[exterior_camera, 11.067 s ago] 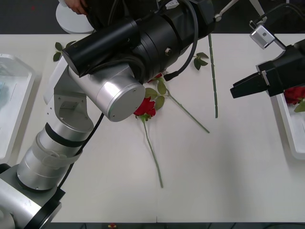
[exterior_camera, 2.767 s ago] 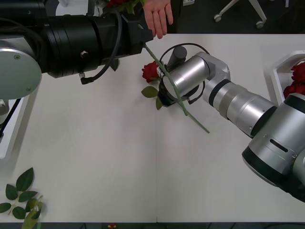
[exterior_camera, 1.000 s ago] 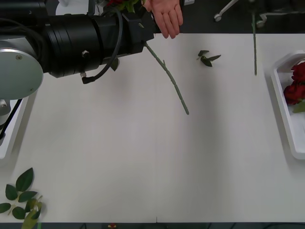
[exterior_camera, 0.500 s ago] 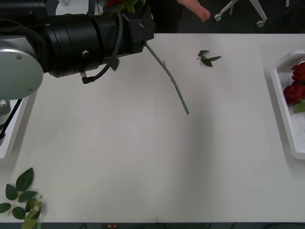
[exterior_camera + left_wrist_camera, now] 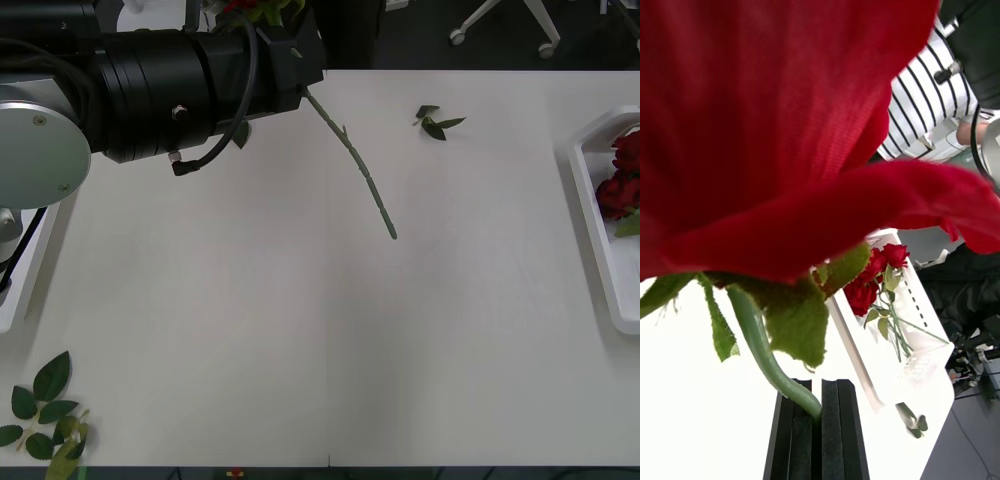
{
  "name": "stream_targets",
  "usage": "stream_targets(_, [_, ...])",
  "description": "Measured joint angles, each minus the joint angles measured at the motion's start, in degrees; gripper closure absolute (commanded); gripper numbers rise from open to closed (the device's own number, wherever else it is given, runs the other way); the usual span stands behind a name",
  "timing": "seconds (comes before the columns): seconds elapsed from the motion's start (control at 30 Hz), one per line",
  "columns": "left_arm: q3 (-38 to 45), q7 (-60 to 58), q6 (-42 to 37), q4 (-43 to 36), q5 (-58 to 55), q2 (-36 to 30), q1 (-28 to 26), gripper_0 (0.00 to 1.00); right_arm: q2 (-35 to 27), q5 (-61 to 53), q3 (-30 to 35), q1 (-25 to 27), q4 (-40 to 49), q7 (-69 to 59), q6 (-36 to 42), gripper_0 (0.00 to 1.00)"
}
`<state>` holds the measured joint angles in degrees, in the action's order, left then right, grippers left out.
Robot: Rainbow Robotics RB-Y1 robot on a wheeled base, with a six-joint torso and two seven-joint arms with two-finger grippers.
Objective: Place the red flowers into the right box and the blue flowers into the left box. If a person shows an open palm, hand one flower to the person first, then continue sorting.
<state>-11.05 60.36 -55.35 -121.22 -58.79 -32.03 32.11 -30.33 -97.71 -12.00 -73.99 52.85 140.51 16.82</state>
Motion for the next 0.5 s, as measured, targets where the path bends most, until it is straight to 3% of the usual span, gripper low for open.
stream_targets(0.5, [0.00,0.00,0.00,0.00,0.00,0.00,0.00,1.00,1.50,-0.16,-0.44,-0.31,0.00,0.01,-0.97,1.00])
